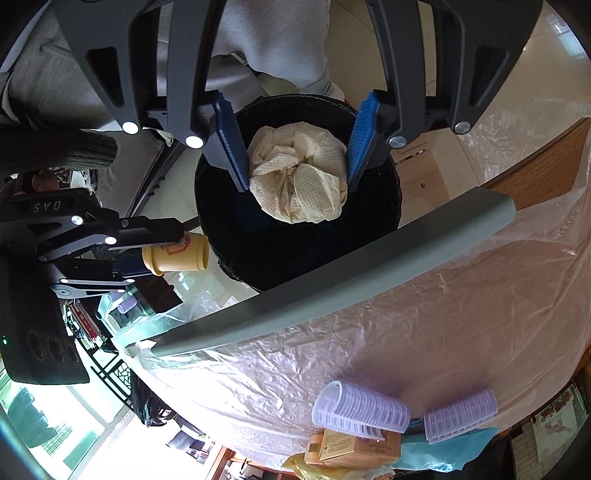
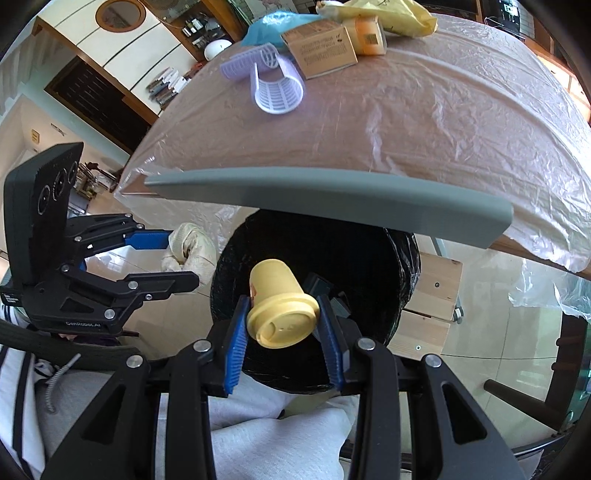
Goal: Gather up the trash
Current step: 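Carry the tissue and yellow cup with both tools over the black bin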
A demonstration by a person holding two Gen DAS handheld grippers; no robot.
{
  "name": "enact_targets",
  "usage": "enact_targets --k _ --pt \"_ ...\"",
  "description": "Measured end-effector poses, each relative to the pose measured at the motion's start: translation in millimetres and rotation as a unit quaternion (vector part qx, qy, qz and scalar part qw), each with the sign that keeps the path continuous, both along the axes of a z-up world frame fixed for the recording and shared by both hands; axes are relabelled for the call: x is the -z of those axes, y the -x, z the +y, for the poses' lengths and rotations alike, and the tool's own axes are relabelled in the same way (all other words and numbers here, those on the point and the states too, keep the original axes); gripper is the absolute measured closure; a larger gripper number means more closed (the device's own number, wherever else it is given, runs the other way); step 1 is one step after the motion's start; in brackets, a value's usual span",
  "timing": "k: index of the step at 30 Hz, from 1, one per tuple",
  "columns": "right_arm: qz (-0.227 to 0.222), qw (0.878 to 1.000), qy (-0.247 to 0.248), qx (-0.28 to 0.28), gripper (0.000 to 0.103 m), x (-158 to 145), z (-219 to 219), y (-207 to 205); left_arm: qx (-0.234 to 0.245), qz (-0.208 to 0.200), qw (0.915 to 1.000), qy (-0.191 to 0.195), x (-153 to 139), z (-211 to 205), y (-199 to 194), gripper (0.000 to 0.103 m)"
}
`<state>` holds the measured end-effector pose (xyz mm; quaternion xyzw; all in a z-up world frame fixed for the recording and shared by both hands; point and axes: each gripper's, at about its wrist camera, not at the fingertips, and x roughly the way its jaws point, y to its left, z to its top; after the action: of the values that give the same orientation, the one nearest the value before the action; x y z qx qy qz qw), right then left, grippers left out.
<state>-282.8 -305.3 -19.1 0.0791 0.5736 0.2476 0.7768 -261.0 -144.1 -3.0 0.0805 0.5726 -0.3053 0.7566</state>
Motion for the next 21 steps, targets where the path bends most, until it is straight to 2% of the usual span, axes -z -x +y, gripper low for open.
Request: enact_targets --k 21 --pt "0.010 0.998 0.060 -0.006 0.067 33 24 -7 -0.001 -0.003 0.9993 -0.038 32 -19 0 0.051"
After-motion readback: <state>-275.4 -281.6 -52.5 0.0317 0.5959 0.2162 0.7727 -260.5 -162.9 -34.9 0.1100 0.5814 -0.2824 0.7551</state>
